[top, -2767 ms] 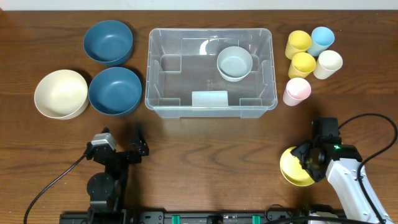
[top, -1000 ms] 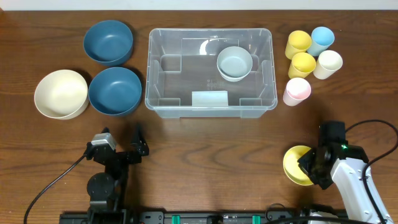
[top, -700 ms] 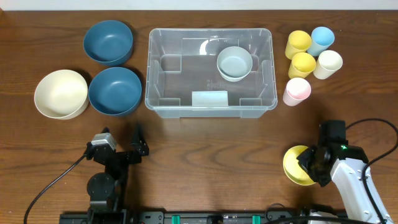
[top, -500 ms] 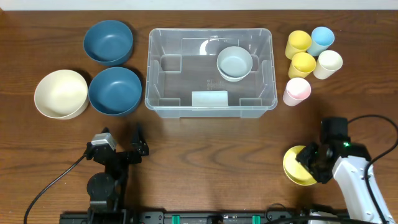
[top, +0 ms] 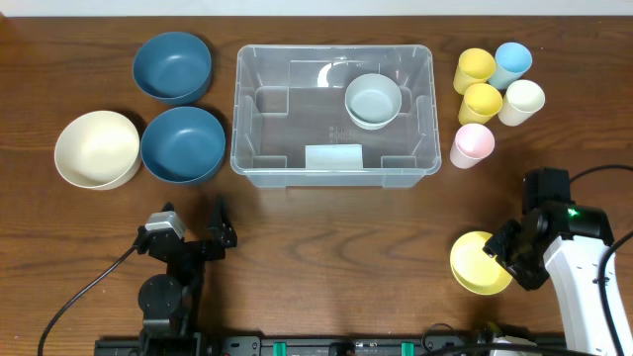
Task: Pack container
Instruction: 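Lower the right gripper onto the yellow bowl rim and grasp it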
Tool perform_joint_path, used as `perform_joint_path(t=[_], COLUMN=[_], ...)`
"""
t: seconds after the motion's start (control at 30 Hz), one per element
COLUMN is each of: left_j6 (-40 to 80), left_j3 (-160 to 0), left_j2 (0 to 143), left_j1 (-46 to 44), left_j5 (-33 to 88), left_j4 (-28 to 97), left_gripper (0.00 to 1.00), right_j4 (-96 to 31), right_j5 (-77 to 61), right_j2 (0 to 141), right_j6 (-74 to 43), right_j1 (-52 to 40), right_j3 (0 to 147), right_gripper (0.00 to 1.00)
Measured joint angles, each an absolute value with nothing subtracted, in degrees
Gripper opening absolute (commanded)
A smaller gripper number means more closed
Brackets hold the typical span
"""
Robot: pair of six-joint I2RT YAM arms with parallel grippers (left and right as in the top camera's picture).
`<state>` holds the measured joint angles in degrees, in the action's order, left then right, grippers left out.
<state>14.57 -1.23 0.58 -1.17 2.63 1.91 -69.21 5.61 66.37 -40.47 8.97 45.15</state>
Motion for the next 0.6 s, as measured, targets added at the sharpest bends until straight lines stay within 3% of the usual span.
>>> perform_joint_path(t=[0.6], left_j6=[14.6], left_j3=[-1.2], left_j2=[0.6], left_j1=[-1.2], left_j5=[2.6], left_j4=[1.9], left_gripper=[0.98], right_j4=[-68.2], right_j5=[5.1], right_j2=[66.4], right_j6=[-50.3], right_j1=[9.2], right_j3=[38.5], right_gripper=[0.49])
